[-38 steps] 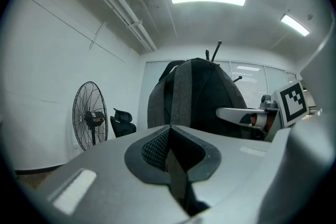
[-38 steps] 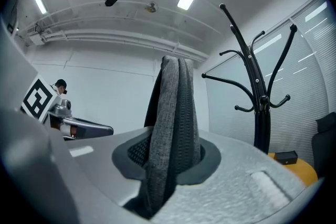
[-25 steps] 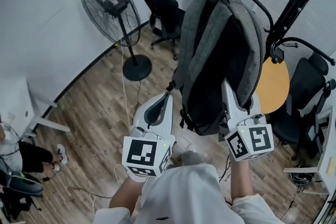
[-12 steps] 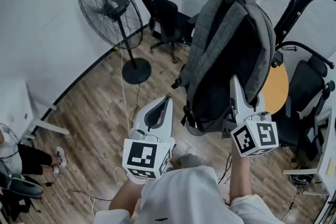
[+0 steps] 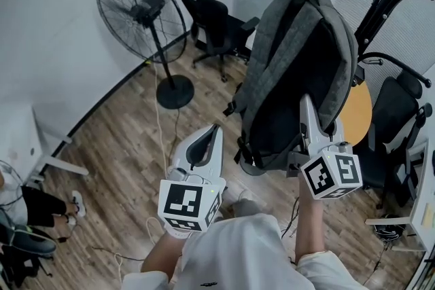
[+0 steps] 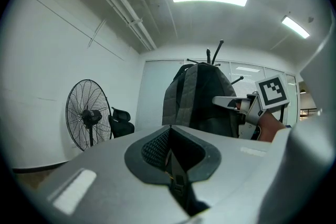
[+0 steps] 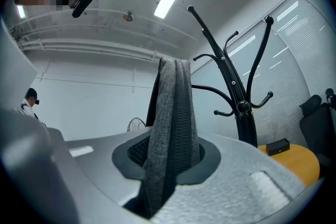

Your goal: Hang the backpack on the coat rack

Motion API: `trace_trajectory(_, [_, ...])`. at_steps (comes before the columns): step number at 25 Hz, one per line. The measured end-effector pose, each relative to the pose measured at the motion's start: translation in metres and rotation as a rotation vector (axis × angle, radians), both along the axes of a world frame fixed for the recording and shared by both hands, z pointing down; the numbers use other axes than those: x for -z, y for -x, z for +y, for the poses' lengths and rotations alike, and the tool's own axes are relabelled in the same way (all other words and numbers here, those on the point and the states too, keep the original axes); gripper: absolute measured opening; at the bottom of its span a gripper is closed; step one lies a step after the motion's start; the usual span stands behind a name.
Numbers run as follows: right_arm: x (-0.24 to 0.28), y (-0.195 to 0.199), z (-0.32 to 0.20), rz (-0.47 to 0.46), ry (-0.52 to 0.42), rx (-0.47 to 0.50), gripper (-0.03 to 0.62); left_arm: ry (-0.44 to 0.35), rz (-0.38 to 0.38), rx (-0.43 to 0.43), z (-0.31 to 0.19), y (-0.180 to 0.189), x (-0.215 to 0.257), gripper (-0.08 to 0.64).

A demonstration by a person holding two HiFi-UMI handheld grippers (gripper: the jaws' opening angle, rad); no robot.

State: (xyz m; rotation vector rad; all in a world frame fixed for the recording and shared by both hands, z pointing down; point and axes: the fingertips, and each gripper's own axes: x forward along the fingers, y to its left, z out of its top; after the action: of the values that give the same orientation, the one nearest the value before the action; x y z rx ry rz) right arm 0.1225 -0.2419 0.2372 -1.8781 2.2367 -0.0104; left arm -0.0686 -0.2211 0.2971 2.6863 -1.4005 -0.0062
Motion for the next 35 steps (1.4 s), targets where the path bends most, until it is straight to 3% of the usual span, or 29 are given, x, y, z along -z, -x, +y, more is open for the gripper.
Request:
trace_trajectory(15, [-0.007, -0.014, -0.006, -0.096, 0.030, -0.042, 0.086, 0.033, 0.020, 0.014, 0.003, 0.005, -0.014, 0.018])
trace_trajectory(25, [0.002, -0.008, -0.007, -0.238, 0.072, -0.010, 0.086, 0.038, 0.024, 0.021, 0.003, 0.009, -0.017, 0.018])
trace_trajectory(35, [-0.004, -0.011, -0.007, -0.450, 0.107, 0.025, 0.086, 0.034, 0.033, 0.037, 0.001, 0.018, -0.013, 0.018])
